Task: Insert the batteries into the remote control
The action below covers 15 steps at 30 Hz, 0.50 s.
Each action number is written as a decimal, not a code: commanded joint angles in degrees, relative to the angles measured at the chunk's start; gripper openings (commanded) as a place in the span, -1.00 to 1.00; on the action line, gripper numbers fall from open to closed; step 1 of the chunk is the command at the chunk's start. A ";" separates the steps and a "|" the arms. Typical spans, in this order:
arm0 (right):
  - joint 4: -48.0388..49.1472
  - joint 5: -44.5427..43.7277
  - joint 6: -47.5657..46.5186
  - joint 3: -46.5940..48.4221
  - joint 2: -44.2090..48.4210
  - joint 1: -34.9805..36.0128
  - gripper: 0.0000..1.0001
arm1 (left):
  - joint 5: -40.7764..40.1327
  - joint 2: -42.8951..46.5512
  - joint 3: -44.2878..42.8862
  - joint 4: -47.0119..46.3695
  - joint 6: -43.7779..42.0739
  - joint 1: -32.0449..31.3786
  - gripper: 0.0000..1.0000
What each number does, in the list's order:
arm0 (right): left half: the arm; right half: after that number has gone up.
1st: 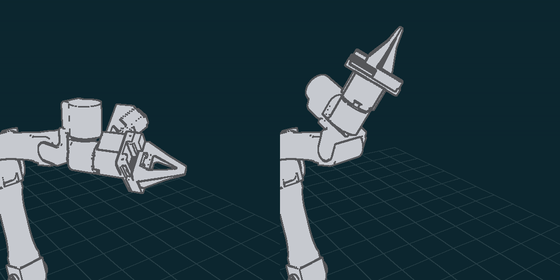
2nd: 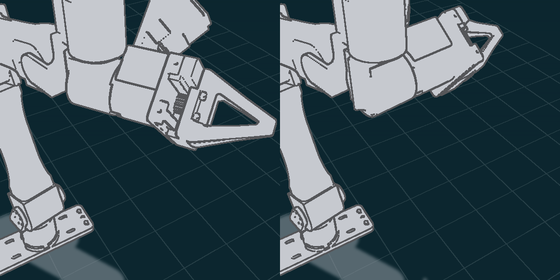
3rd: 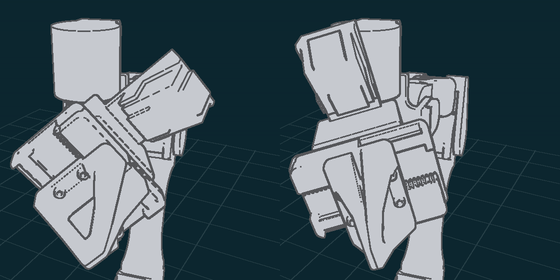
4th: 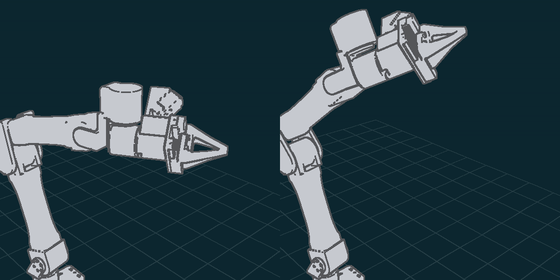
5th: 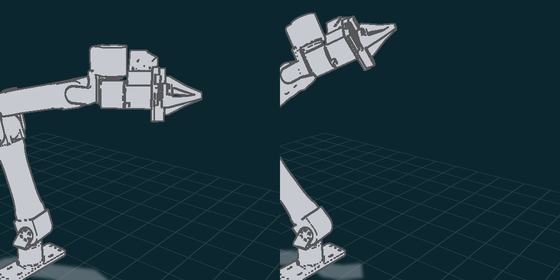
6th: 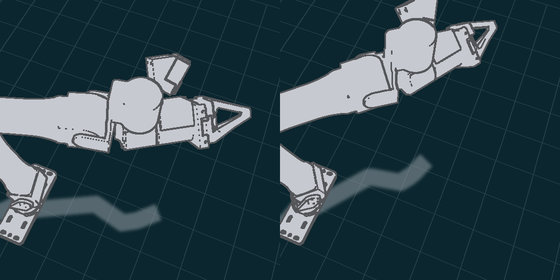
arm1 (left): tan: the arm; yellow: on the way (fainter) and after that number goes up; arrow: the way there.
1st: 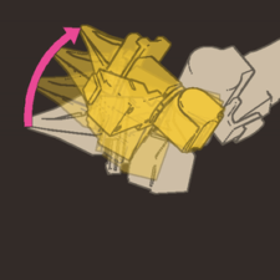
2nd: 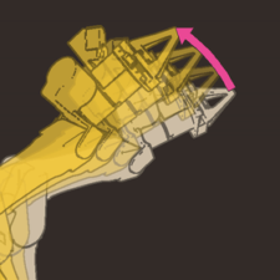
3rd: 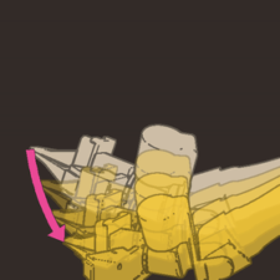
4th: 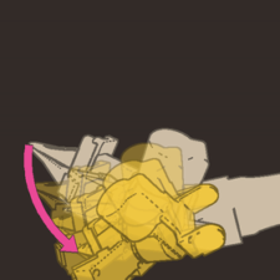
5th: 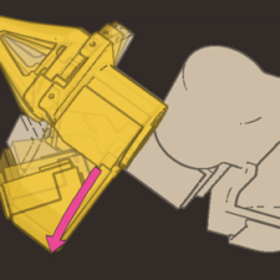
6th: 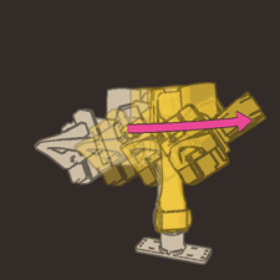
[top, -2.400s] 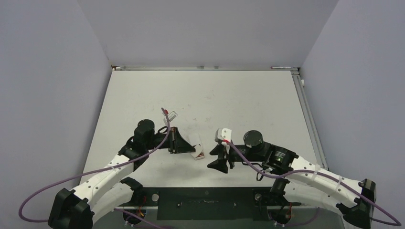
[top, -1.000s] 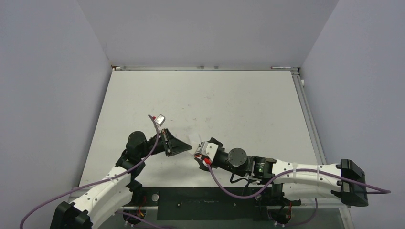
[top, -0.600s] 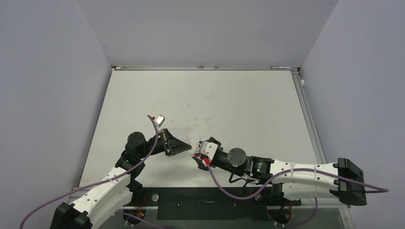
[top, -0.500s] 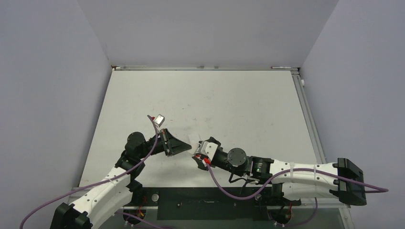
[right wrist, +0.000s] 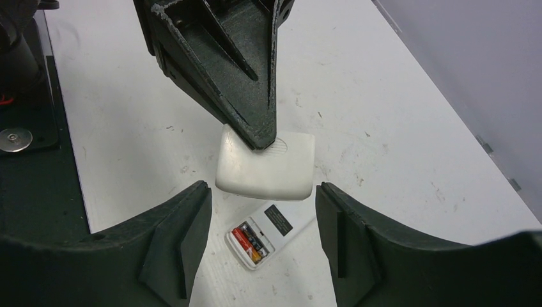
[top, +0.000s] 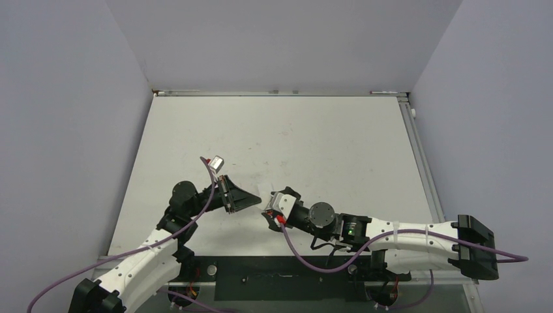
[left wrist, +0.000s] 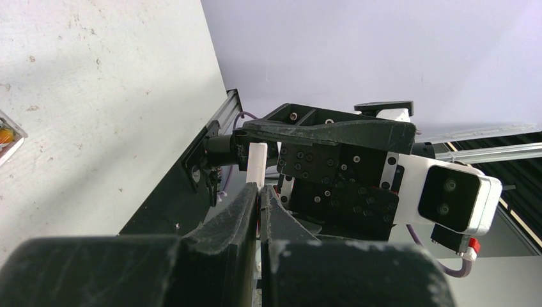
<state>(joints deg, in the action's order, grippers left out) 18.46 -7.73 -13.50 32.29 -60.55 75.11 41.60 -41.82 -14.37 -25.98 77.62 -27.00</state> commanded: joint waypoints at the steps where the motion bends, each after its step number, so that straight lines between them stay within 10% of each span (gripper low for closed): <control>1: 4.16 -1.37 -0.41 -0.03 -0.03 0.53 0.18 | 0.63 0.99 0.40 -3.16 0.43 0.20 -1.00; 15: 5.24 -0.89 -0.13 -0.53 0.40 0.56 -0.11 | 0.66 1.22 0.90 -3.29 0.42 0.19 -1.00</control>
<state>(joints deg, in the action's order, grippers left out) 19.49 -8.19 -13.76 31.97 -60.55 75.16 41.58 -41.19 -13.87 -26.81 77.84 -26.89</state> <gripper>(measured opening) 0.481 0.007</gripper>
